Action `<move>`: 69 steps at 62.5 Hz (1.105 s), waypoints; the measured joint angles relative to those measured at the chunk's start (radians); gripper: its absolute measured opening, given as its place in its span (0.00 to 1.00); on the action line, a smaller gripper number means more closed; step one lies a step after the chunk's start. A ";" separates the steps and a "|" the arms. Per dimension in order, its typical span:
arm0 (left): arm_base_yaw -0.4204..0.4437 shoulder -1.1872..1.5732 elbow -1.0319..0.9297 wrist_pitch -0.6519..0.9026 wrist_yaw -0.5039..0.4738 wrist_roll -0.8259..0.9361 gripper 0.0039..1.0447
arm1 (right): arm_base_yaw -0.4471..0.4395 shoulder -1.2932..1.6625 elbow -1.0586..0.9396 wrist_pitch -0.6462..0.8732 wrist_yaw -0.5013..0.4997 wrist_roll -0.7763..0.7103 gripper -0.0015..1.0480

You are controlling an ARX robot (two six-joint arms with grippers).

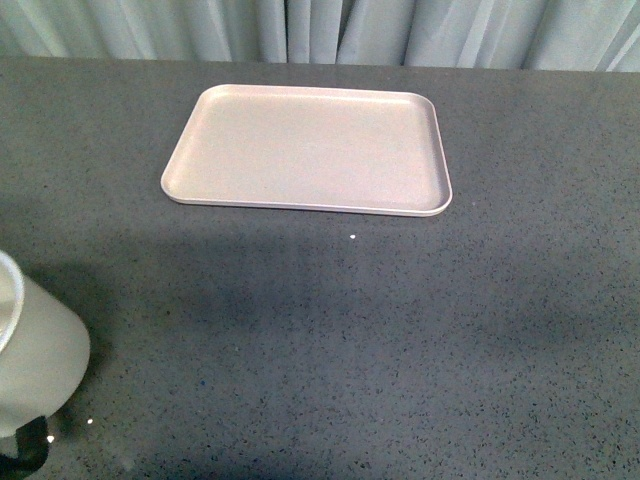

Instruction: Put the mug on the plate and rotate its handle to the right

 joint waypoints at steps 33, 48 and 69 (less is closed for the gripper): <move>-0.351 0.468 0.549 -0.019 -0.264 -0.469 0.02 | 0.000 0.000 0.000 0.000 0.000 0.000 0.91; -0.396 0.528 0.650 -0.026 -0.271 -0.529 0.02 | 0.000 0.000 0.000 0.000 0.000 0.000 0.91; -0.400 0.534 0.662 -0.008 -0.282 -0.534 0.02 | 0.000 0.000 0.000 0.000 0.000 0.000 0.91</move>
